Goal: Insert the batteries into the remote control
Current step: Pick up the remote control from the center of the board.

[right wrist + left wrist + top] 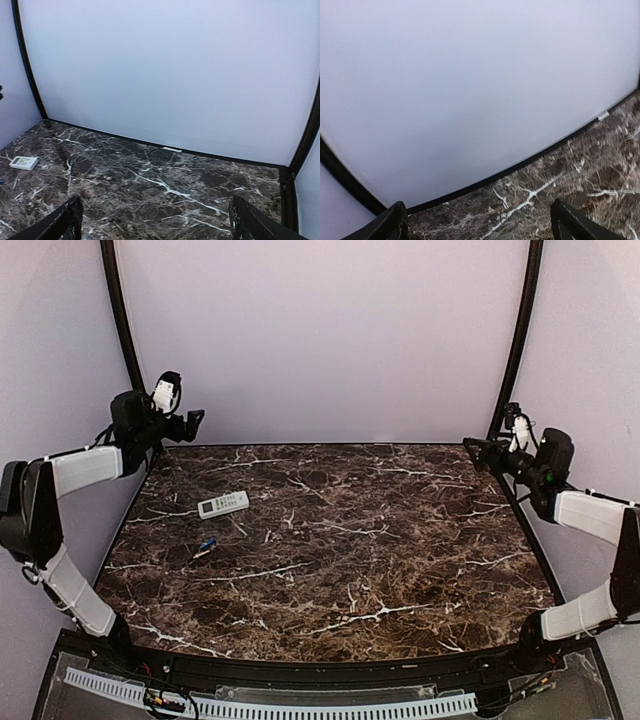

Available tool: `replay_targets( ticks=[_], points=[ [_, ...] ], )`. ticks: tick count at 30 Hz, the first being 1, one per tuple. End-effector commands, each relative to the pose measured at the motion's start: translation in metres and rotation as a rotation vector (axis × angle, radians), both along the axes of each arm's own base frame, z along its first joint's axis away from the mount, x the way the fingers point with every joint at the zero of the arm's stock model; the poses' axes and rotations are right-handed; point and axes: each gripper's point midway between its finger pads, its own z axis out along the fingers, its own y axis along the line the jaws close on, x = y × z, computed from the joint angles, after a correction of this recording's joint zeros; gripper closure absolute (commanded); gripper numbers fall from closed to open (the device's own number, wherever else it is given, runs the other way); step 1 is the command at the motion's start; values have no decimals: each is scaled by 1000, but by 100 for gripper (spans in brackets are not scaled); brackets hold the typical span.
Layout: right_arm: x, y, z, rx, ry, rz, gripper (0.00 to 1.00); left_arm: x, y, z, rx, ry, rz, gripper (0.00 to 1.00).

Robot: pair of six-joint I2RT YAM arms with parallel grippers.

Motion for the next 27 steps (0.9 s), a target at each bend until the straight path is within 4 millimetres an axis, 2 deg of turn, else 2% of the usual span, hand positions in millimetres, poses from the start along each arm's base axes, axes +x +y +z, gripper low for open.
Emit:
replay_targets(
  ticks=[1, 3, 4, 8, 11, 14, 22, 27],
  points=[
    [-26, 62, 2, 22, 128, 246, 2, -11, -68, -123, 317, 437, -386, 1],
    [-33, 80, 8, 0, 128, 286, 2, -15, -73, -153, 382, 527, -457, 1],
    [-37, 87, 10, -6, 129, 304, 2, -11, -75, -163, 396, 545, -473, 1],
    [-52, 116, 15, -8, 140, 377, 2, -16, -80, -199, 458, 643, -561, 1],
    [-62, 139, 10, -34, 160, 430, 2, -27, -87, -223, 524, 725, -626, 1],
    [-66, 154, 0, -62, 194, 448, 2, -26, -86, -246, 559, 788, -622, 1],
    [-78, 181, -17, -149, 266, 503, 2, -26, -83, -269, 546, 870, -607, 1],
    [-79, 190, -18, -189, 262, 515, 2, -51, -84, -274, 509, 968, -661, 1]
  ],
)
